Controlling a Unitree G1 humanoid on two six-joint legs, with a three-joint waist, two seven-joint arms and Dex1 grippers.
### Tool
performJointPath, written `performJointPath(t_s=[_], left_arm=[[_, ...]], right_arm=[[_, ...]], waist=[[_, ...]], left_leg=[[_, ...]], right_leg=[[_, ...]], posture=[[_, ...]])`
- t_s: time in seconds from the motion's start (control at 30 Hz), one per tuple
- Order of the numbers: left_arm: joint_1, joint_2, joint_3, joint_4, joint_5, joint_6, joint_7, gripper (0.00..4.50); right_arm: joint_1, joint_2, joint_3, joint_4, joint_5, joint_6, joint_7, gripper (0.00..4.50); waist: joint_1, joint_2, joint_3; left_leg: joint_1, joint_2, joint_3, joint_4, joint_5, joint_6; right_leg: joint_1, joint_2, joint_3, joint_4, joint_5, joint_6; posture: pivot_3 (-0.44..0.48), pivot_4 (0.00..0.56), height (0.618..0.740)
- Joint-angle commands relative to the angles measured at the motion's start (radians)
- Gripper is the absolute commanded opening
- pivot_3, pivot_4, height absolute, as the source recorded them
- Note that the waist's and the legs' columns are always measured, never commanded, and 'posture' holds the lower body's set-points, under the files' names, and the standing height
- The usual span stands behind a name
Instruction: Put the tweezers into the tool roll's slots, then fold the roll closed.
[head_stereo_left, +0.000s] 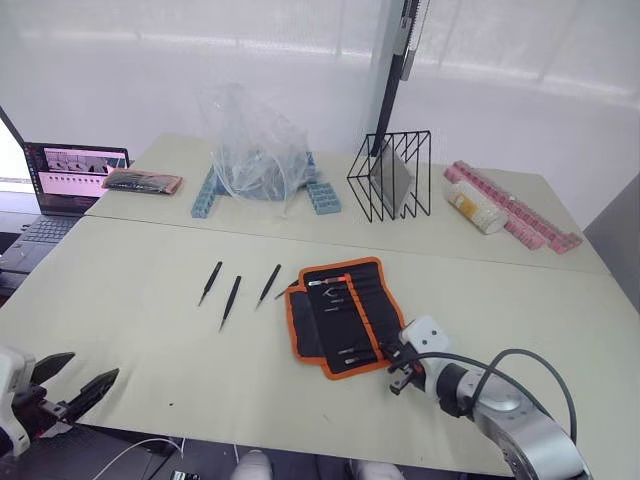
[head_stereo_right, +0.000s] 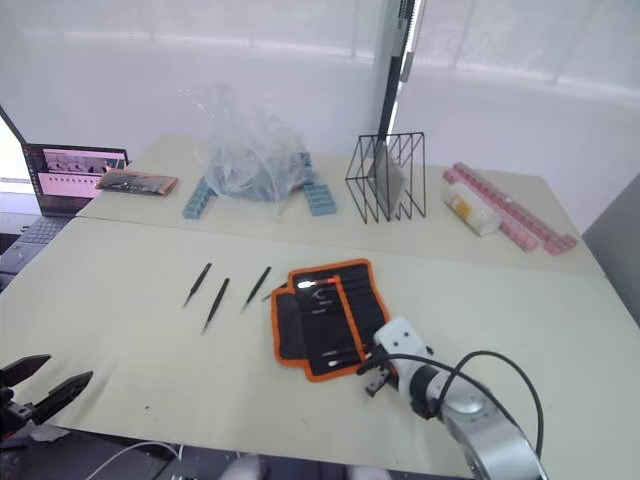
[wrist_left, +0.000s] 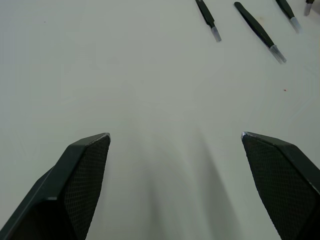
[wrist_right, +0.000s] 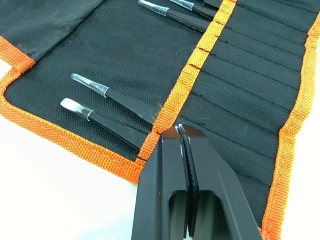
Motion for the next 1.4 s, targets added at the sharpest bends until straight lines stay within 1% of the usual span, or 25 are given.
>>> performJointPath(t_s=[0.03, 0.2, 0.4, 0.47, 0.6, 0.7, 0.77, 0.87, 1.07, 1.17, 1.27, 1.3, 1.4], left_arm=[[-0.001, -0.008, -0.020, -0.048, -0.020, -0.017, 0.036, 4.47], [-0.058, -0.005, -0.101, -0.053, -0.007, -0.001, 0.112, 4.47], [-0.227, -0.022, -0.271, -0.057, 0.054, 0.067, 0.298, 4.47], [-0.303, -0.028, -0.336, -0.025, 0.093, 0.075, 0.354, 4.47], [-0.423, -0.032, -0.428, 0.072, 0.143, 0.082, 0.415, 4.47], [-0.489, -0.032, -0.483, 0.135, 0.171, 0.067, 0.430, 4.47], [-0.554, -0.050, -0.540, 0.198, 0.193, 0.057, 0.442, 4.47], [-0.616, -0.070, -0.599, 0.272, 0.226, 0.031, 0.453, 4.47], [-0.704, -0.094, -0.657, 0.400, 0.265, -0.011, 0.465, 4.47], [-0.726, -0.099, -0.679, 0.440, 0.280, -0.028, 0.460, 4.47], [-0.754, -0.113, -0.698, 0.489, 0.285, -0.057, 0.451, 3.72], [-0.761, -0.118, -0.705, 0.499, 0.284, -0.062, 0.447, 3.31], [-0.767, -0.125, -0.718, 0.514, 0.286, -0.072, 0.441, 2.33]], right_arm=[[0.035, -0.022, 0.026, 0.113, -0.019, 0.054, 0.000, 0.00], [0.033, -0.023, 0.025, 0.111, -0.022, 0.055, -0.001, 0.00], [0.033, -0.019, 0.029, 0.098, -0.024, 0.063, -0.013, 0.00], [0.032, -0.011, 0.035, 0.088, -0.026, 0.069, -0.022, 0.00], [0.033, 0.002, 0.045, 0.079, -0.029, 0.071, -0.042, 0.00], [0.038, 0.007, 0.052, 0.081, -0.030, 0.064, -0.054, 0.00], [0.048, 0.000, 0.069, 0.080, -0.040, 0.043, -0.054, 0.00], [0.066, 0.001, 0.078, 0.084, -0.048, 0.023, -0.059, 0.00], [0.102, 0.013, 0.084, 0.092, -0.054, -0.006, -0.078, 0.00], [0.108, 0.020, 0.085, 0.091, -0.054, -0.010, -0.085, 0.00], [0.118, 0.027, 0.084, 0.099, -0.057, -0.024, -0.088, 0.00], [0.122, 0.028, 0.085, 0.101, -0.059, -0.030, -0.088, 0.00], [0.130, 0.031, 0.084, 0.106, -0.062, -0.044, -0.088, 0.00]], waist=[[-0.001, 0.000, 0.000], [-0.002, 0.000, 0.000], [-0.003, 0.000, 0.000], [-0.003, -0.001, 0.000], [-0.007, -0.001, 0.000], [-0.009, -0.001, -0.001], [-0.008, -0.001, -0.001], [-0.006, -0.001, -0.001], [0.002, 0.000, -0.003], [0.004, 0.003, -0.005], [0.008, 0.004, -0.006], [0.008, 0.004, -0.006], [0.009, 0.004, -0.006]], left_leg=[[0.000, 0.000, 0.000, 0.000, 0.000, 0.000], [0.000, 0.000, 0.000, -0.001, 0.001, 0.001], [0.000, -0.001, 0.000, -0.001, 0.002, 0.003], [0.000, -0.001, 0.000, -0.001, 0.002, 0.003], [0.001, -0.001, 0.000, -0.001, 0.002, 0.003], [0.001, -0.001, -0.001, -0.002, 0.002, 0.003], [0.001, -0.001, -0.001, -0.002, 0.002, 0.003], [0.001, -0.001, -0.001, -0.002, 0.002, 0.003], [0.002, -0.001, -0.002, -0.002, 0.002, 0.003], [0.003, -0.002, -0.002, -0.002, 0.002, 0.003], [0.005, -0.002, -0.002, -0.002, 0.002, 0.003], [0.005, -0.002, -0.002, -0.002, 0.002, 0.003], [0.007, -0.002, -0.002, -0.002, 0.002, 0.003]], right_leg=[[0.000, 0.000, 0.000, 0.000, 0.000, 0.000], [0.000, 0.000, 0.000, 0.000, 0.000, 0.000], [0.000, 0.000, 0.000, 0.000, 0.000, 0.001], [0.001, 0.000, 0.000, 0.000, 0.001, 0.001], [0.000, 0.001, -0.001, 0.000, 0.003, 0.002], [0.001, 0.003, -0.001, 0.000, 0.005, 0.007], [0.001, 0.003, -0.001, 0.000, 0.005, 0.007], [0.001, 0.003, -0.001, 0.000, 0.005, 0.007], [0.003, 0.003, 0.000, 0.000, 0.006, 0.008], [0.004, 0.003, -0.001, 0.000, 0.005, 0.006], [0.006, 0.003, -0.001, 0.000, 0.004, 0.005], [0.006, 0.003, -0.001, 0.000, 0.004, 0.004], [0.008, 0.003, -0.001, 0.000, 0.003, 0.004]], posture=[[0.000, 0.150, 0.720], [0.000, 0.150, 0.720], [0.000, 0.150, 0.720], [0.000, 0.150, 0.720], [0.000, 0.150, 0.720], [0.000, 0.150, 0.720], [0.000, 0.150, 0.720], [0.000, 0.150, 0.720], [0.000, 0.150, 0.720], [0.000, 0.150, 0.720], [0.000, 0.150, 0.720], [0.000, 0.150, 0.720], [0.000, 0.150, 0.720]])
